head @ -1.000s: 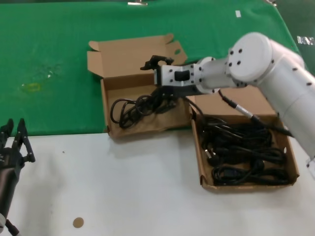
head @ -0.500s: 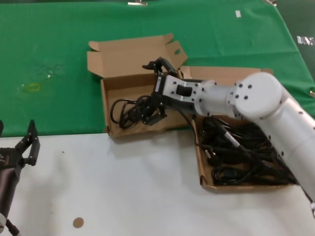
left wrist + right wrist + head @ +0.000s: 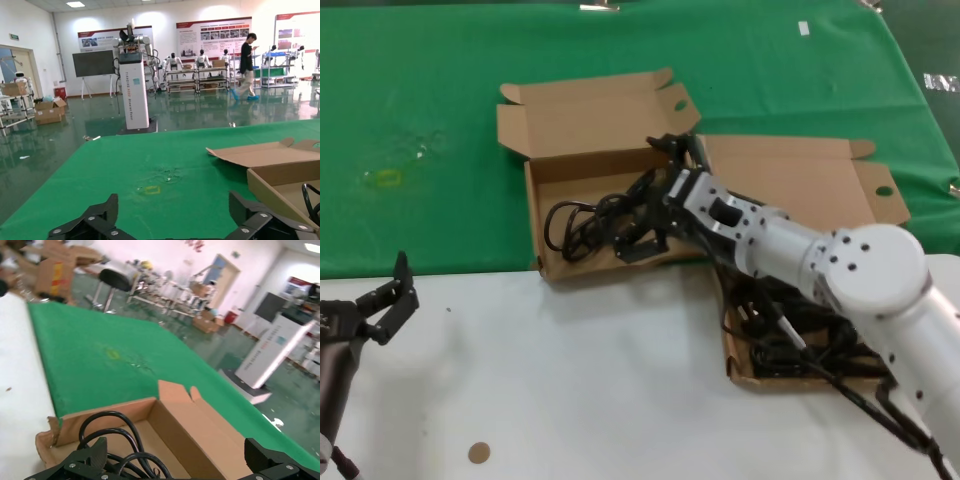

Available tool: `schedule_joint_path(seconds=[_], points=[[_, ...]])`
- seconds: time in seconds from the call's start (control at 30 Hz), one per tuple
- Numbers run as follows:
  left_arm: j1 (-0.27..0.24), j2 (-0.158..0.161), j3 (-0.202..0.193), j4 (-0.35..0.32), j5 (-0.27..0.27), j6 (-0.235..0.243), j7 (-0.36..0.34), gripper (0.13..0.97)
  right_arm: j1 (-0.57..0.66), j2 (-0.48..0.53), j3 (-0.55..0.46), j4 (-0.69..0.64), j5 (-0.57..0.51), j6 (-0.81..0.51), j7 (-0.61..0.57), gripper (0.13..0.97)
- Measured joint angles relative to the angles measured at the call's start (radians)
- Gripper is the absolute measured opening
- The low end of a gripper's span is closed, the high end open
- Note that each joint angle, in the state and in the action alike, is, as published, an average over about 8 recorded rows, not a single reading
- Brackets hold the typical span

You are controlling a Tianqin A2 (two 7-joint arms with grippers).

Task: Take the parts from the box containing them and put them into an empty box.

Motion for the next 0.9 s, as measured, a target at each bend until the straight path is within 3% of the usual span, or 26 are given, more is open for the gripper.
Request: schedule_joint_path(seconds=[0.33, 0.63, 0.9], points=[[0.000, 0.000, 0.000, 0.000, 0.000, 0.000, 0.000, 0.852, -0.159, 0.015, 0.082, 0.125, 0.083, 0.110, 0.030, 0.966], [0.000, 0.000, 0.000, 0.000, 0.000, 0.000, 0.000, 0.944, -0.302, 0.028, 0.156, 0.237, 0.158, 0.208, 0.057, 0.966], [0.000, 0.000, 0.000, 0.000, 0.000, 0.000, 0.000, 0.955, -0.429, 0.039, 0.222, 0.337, 0.224, 0.296, 0.081, 0.966]])
